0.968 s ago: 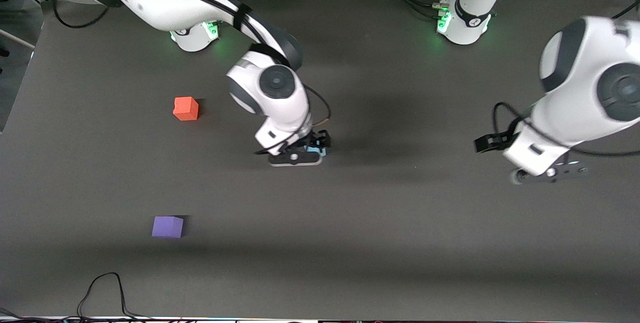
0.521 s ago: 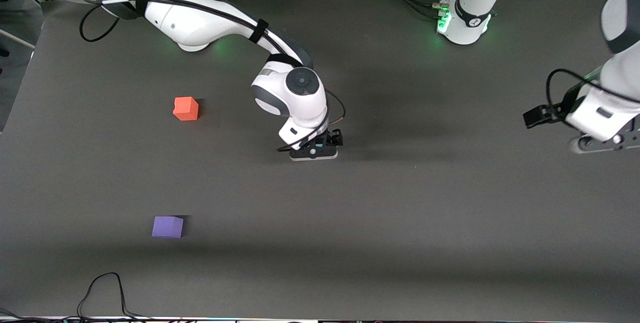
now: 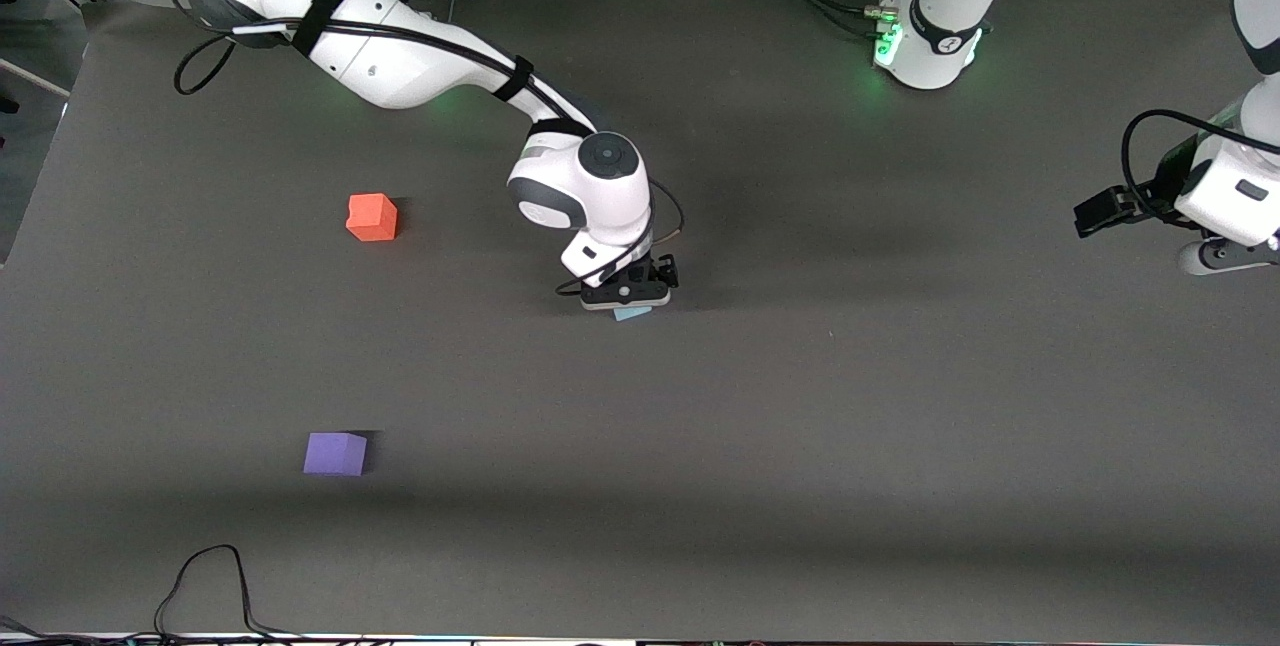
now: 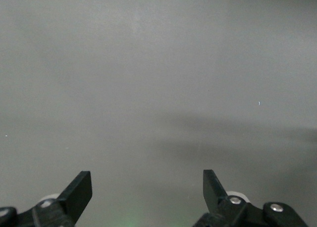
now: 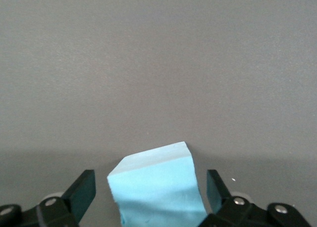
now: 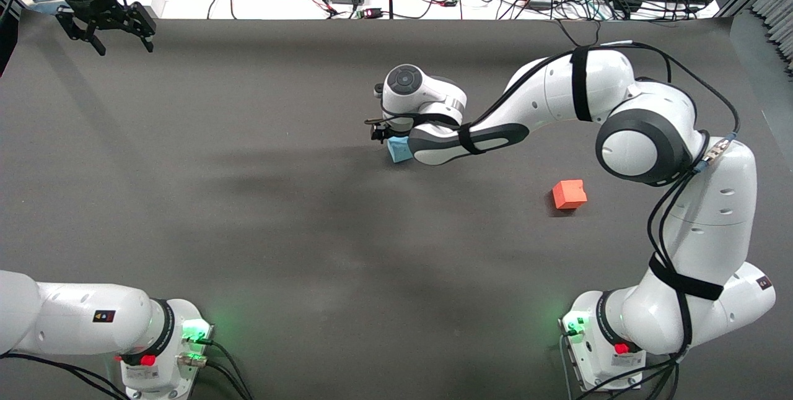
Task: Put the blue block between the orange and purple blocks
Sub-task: 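Grasp the blue block with the right gripper while the left gripper withdraws, then carry the blue block with the right gripper between the orange and purple blocks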
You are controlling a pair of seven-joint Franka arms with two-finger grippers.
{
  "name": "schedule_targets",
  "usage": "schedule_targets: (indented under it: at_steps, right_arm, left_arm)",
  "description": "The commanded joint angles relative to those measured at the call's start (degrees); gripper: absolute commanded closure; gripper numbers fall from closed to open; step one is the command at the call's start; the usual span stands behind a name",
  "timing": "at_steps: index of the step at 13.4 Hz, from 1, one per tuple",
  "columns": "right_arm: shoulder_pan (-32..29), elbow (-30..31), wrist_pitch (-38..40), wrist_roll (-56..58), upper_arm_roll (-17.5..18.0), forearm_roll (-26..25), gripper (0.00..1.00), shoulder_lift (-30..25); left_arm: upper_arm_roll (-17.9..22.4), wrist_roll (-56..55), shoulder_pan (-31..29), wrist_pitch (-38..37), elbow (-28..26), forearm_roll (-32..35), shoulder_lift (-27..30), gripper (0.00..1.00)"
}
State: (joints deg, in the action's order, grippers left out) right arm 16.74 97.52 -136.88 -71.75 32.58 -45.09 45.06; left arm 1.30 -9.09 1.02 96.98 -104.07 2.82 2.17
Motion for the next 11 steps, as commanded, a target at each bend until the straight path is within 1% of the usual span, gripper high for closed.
schedule_targets:
  at_steps: [1, 2, 3, 5, 7, 8, 9, 10, 11]
  right_arm:
    - [-0.48, 1.00, -1.38, -3.31, 0.37, -3.60, 0.51, 0.47]
    - [-0.48, 1.00, -1.29, -3.31, 0.37, -3.60, 0.68, 0.47]
    - [-0.82, 1.00, -1.20, -3.31, 0.46, -3.60, 0.70, 0.47]
    - [-2.31, 0.92, -1.02, -2.61, 0.64, -3.60, 0.70, -0.40]
    - [-5.29, 1.61, -0.32, -2.17, 1.51, -2.55, 0.70, -4.35]
    - [-8.09, 3.79, -0.15, -1.38, 2.30, -1.42, 0.70, -7.33]
    - [-10.73, 6.17, -0.06, 2.54, 2.31, 2.42, 0.71, -10.58]
    - [-12.59, 8.19, 0.12, 9.37, 1.70, 9.68, 0.74, -14.61]
    - [-12.95, 10.04, 1.08, 17.96, -1.79, 17.50, 0.75, -18.74]
  left_arm:
    - [-0.07, 1.09, -0.23, 0.32, -0.35, -0.36, 1.09, 0.00]
    - [-0.07, 1.10, -0.49, -0.12, 0.44, -0.36, 0.22, 0.00]
    - [-0.07, 1.27, -0.92, -0.91, 1.75, -0.27, -0.58, 0.00]
    - [-0.16, 1.53, -0.66, -3.98, 3.95, 0.16, -0.67, 0.00]
    - [-0.16, 1.89, -0.40, -4.17, 3.96, 0.52, -0.93, 0.00]
    - [-0.25, 1.89, -0.75, -4.17, 4.31, 0.52, -0.85, 0.00]
    - [-0.25, 1.89, -0.93, -4.00, 4.31, 0.43, -0.59, 0.00]
    - [-0.25, 1.89, -0.67, -4.17, 4.31, 0.52, -0.50, 0.00]
    - [-0.25, 1.80, -0.75, -4.00, 4.31, 0.52, -0.50, 0.00]
